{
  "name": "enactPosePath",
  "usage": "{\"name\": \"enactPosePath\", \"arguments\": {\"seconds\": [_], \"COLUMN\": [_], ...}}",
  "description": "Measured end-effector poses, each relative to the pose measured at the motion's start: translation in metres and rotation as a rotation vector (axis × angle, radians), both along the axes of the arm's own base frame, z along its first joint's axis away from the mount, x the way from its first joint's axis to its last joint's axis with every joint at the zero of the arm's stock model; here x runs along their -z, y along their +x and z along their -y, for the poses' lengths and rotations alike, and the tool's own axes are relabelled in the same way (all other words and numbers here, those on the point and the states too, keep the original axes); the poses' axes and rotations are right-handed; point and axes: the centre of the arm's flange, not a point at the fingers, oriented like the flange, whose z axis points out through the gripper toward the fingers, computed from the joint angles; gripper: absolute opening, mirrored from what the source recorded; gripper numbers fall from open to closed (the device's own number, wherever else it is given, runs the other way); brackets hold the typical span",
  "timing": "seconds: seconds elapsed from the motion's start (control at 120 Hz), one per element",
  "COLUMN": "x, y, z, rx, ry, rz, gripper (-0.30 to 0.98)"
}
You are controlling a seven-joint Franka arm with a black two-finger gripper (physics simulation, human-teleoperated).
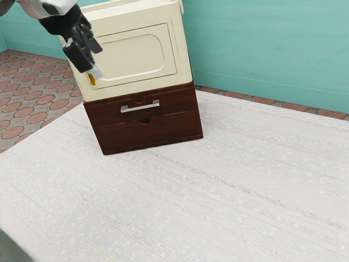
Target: Pull the drawer handle with one arm to open the drawer
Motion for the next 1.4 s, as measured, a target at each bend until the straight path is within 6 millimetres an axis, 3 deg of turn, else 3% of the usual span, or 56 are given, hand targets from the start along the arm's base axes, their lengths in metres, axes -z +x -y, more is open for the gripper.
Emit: {"name": "enactPosePath", "arguments": {"seconds": [0.033, 0.158, 0.258, 0.392, 0.508, 0.733, 0.967, 1.058, 1.267, 1.4], "x": [0.011, 0.081, 0.101, 0.125, 0.132, 0.137, 0.164, 0.172, 0.172, 0.182], "y": [0.005, 0.042, 0.057, 0.077, 0.086, 0.084, 0.102, 0.105, 0.106, 0.120], "z": [-0.002, -0.011, -0.009, 0.018, 0.023, -0.022, -0.018, -0.027, -0.047, -0.048], "rx": [0.034, 0.128, 0.193, 0.289, 0.298, 0.199, 0.167, 0.139, 0.078, 0.066], "ry": [0.003, 0.006, 0.023, 0.070, 0.120, 0.162, 0.156, 0.153, 0.157, 0.166], "rz": [-0.010, -0.078, -0.075, -0.081, -0.085, -0.098, -0.128, -0.136, -0.119, -0.090], "gripper": [0.68, 0.68, 0.68, 0.68, 0.68, 0.62, 0.52, 0.49, 0.45, 0.45]}}
